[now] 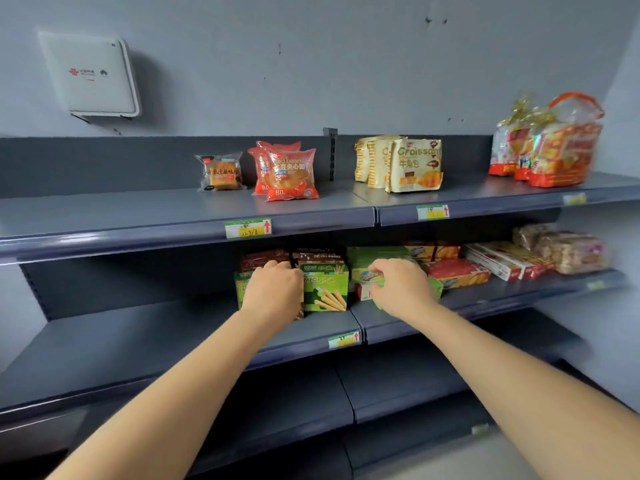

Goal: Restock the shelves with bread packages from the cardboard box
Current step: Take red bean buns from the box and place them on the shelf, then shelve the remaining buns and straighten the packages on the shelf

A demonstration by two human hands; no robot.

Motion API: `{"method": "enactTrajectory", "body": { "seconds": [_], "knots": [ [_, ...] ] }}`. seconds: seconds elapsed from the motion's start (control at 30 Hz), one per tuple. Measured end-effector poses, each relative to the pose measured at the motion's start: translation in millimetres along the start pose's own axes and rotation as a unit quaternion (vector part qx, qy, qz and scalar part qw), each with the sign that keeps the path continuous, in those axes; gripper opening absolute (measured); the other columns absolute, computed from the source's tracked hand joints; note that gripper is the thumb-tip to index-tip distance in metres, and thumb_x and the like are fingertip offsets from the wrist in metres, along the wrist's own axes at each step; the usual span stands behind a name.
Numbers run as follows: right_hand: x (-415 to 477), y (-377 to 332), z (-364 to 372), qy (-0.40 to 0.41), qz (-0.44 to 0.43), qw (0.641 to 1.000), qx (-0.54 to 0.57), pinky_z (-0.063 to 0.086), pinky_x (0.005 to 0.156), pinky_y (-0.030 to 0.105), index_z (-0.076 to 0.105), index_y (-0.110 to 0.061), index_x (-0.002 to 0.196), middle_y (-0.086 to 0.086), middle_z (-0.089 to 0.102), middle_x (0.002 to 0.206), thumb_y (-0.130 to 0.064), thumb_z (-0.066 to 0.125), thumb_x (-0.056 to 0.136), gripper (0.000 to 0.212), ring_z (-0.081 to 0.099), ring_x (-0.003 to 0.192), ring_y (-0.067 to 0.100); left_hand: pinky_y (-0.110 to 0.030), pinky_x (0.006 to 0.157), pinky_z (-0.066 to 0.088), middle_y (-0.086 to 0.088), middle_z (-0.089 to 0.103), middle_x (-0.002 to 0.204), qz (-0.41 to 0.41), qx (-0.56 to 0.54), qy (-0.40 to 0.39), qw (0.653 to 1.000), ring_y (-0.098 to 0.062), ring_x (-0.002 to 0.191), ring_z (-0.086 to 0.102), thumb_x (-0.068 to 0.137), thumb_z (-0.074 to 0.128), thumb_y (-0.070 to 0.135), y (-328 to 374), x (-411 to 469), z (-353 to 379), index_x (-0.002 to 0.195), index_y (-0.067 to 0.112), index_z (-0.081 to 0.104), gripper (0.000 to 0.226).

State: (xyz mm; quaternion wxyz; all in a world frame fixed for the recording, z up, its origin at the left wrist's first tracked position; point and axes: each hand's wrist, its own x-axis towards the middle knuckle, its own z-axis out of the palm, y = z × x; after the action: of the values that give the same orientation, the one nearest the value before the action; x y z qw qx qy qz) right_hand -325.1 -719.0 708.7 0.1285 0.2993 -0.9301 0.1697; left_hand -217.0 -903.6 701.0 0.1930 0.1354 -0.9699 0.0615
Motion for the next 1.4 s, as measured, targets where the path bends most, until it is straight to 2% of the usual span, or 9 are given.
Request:
{"method": "enactTrajectory", "body": {
  "seconds": [0.17,0.3,0.53,0.77,0.87,1.0,1.1,1.2,1.4],
  "knots": [
    [-56.6,18.8,5.9,0.003,0.071,0.997,-0.011,0.053,0.080,0.036,0.061,-0.025,0.124,-0.001,0.064,0.122,-0.023,0.056,0.090,0.035,0.057,0.112,0.025,-0.036,0.085,0.044,-0.006,0.062,0.113,0.066,-0.002,-0.036,0.997,-0.027,0.108,0.052,0.091,0.052,0.018,27.1,-24.7,22.7,0.116,0.013,0.061,0.027],
    [-107.3,33.7,9.7,-0.006,0.127,0.991,-0.027,0.054,0.082,0.039,0.059,-0.023,0.125,0.000,0.063,0.120,-0.025,0.056,0.091,0.035,0.055,0.114,0.024,-0.039,0.082,0.045,-0.010,0.062,0.109,0.119,-0.026,-0.063,0.991,-0.030,0.107,0.053,0.091,0.050,0.017,54.5,-41.9,35.5,0.110,0.009,0.062,0.024],
    [-196.5,70.5,2.2,-0.006,0.236,0.970,-0.065,0.051,0.083,0.037,0.058,-0.022,0.126,0.003,0.062,0.120,-0.022,0.054,0.091,0.035,0.051,0.118,0.025,-0.041,0.091,0.046,-0.009,0.062,0.115,0.217,-0.087,-0.086,0.969,-0.031,0.113,0.052,0.094,0.052,0.027,125.3,-71.0,56.9,0.116,0.012,0.063,0.029],
    [-297.3,122.4,-19.6,-0.009,0.356,0.931,-0.083,0.052,0.083,0.039,0.063,-0.015,0.116,0.009,0.064,0.116,-0.020,0.055,0.089,0.029,0.055,0.112,0.030,-0.040,0.082,0.048,-0.010,0.063,0.105,0.318,-0.143,-0.110,0.931,-0.033,0.105,0.053,0.092,0.053,0.021,225.4,-104.5,64.0,0.107,0.008,0.066,0.023],
    [-342.5,145.7,-32.3,-0.010,0.399,0.912,-0.090,0.052,0.084,0.039,0.062,-0.016,0.120,0.009,0.063,0.117,-0.019,0.055,0.089,0.032,0.054,0.113,0.030,-0.038,0.078,0.047,-0.011,0.062,0.099,0.353,-0.157,-0.121,0.914,-0.034,0.102,0.054,0.090,0.054,0.019,275.4,-123.2,61.6,0.096,0.007,0.065,0.017],
    [-405.6,177.8,-48.8,-0.006,0.457,0.884,-0.101,0.052,0.081,0.036,0.064,-0.018,0.117,0.006,0.063,0.116,-0.017,0.055,0.088,0.030,0.055,0.112,0.028,-0.037,0.074,0.045,-0.011,0.062,0.098,0.401,-0.151,-0.123,0.895,-0.032,0.101,0.055,0.091,0.054,0.021,342.8,-154.7,57.8,0.094,0.006,0.064,0.018],
    [-455.9,202.4,-63.3,-0.013,0.502,0.859,-0.099,0.049,0.081,0.034,0.063,-0.018,0.116,0.005,0.063,0.118,-0.014,0.054,0.088,0.030,0.054,0.115,0.028,-0.034,0.074,0.047,-0.010,0.063,0.105,0.433,-0.144,-0.144,0.878,-0.029,0.104,0.054,0.095,0.050,0.022,392.8,-183.1,55.8,0.102,0.008,0.064,0.021],
    [-506.3,228.6,-77.6,-0.016,0.534,0.840,-0.099,0.048,0.081,0.033,0.062,-0.018,0.119,0.005,0.061,0.121,-0.013,0.053,0.089,0.032,0.053,0.116,0.028,-0.037,0.084,0.050,-0.008,0.062,0.115,0.462,-0.133,-0.158,0.863,-0.028,0.113,0.051,0.096,0.049,0.024,443.3,-212.1,55.1,0.118,0.011,0.062,0.029],
    [-596.4,281.1,-95.4,-0.027,0.587,0.803,-0.095,0.050,0.082,0.034,0.061,-0.017,0.119,0.004,0.063,0.120,-0.013,0.052,0.090,0.031,0.055,0.113,0.025,-0.034,0.086,0.045,-0.005,0.061,0.115,0.516,-0.120,-0.161,0.833,-0.025,0.112,0.052,0.097,0.047,0.027,540.1,-269.0,55.2,0.121,0.014,0.060,0.030]
  ]
}}
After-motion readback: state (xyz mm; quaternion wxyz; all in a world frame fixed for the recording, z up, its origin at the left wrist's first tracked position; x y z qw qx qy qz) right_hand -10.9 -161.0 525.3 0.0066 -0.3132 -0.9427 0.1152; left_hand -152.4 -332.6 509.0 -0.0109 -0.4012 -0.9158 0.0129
